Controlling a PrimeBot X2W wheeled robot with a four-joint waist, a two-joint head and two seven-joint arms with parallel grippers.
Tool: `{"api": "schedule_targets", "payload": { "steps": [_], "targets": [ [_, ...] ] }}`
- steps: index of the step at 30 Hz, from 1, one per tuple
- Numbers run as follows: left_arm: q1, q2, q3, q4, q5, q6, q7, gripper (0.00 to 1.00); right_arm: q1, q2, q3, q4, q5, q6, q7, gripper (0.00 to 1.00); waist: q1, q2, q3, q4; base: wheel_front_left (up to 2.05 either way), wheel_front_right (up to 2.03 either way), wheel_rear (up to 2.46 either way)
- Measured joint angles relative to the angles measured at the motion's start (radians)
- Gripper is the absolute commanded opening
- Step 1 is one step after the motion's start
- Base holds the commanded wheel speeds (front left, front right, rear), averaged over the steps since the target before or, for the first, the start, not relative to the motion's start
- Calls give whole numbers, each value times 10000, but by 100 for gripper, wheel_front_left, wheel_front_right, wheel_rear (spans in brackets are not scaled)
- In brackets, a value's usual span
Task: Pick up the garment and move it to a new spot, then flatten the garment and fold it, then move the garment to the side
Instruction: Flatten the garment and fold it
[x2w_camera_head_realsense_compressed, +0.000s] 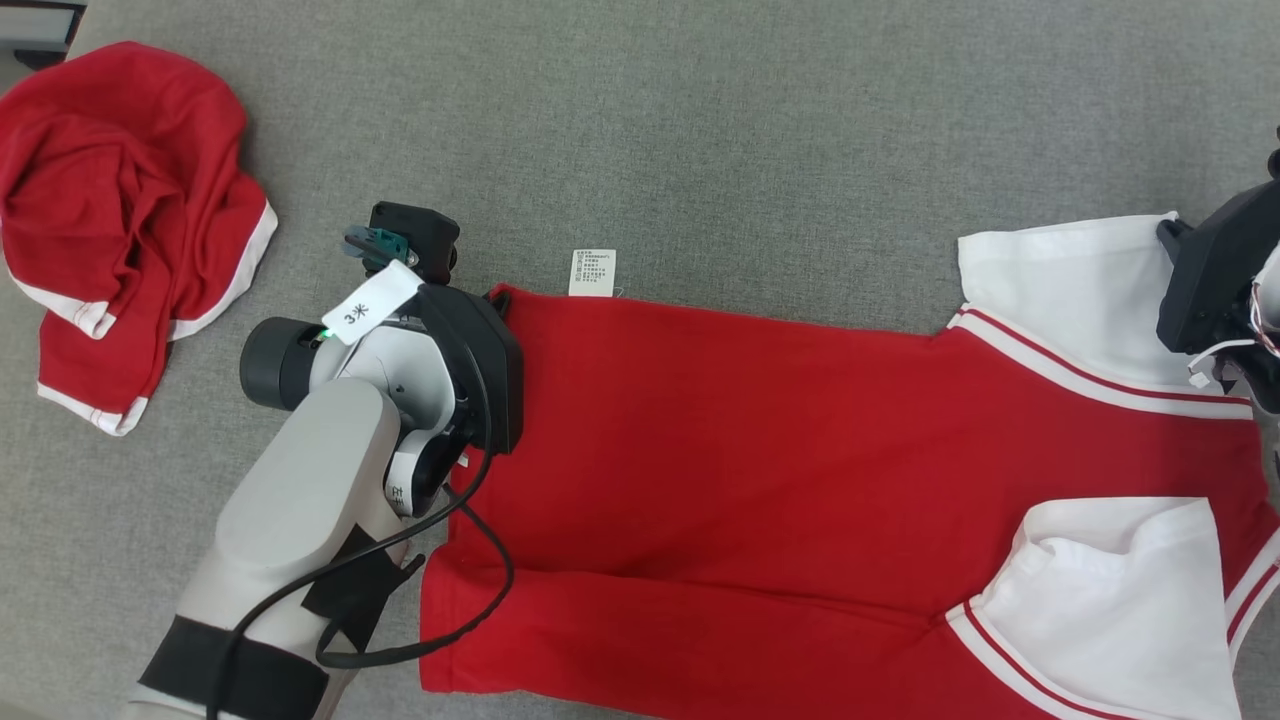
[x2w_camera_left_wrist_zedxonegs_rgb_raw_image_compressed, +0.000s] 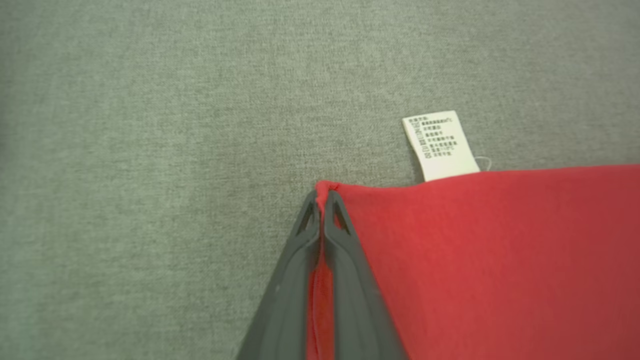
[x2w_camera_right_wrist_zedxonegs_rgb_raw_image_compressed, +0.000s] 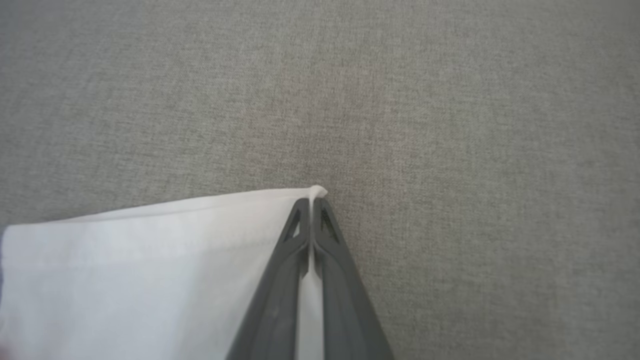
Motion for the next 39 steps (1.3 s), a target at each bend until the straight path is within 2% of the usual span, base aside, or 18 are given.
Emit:
{"api": "schedule_targets", "payload": {
  "steps": [15,23,28,33,39],
  "targets": [
    [-70,15,161,326,-2,109,-736,0,-150,130,-198,311,50,6,-999,0,1,0,-473,-180,0,0,0],
    [157,-33,140,326,-59,-2,-1277,0,483,522,-477,150,1026,765,-1442,0,0,0,-795,-211,0,0,0],
    [744,25,130,194,-94,-121,-1839,0,1256,725,-585,-499,1797,1026,-1615,0,0,0,-1104,-245,0,0,0],
    [1419,228,107,-163,-96,-339,-2401,0,2389,635,-479,-1369,2272,1060,-1609,0,0,0,-1471,-327,0,0,0],
    [2178,470,138,-441,-104,-339,-2940,0,3819,-77,-221,-2677,2901,1060,-1446,0,-1,-1,-1912,-473,0,0,0]
  ]
}}
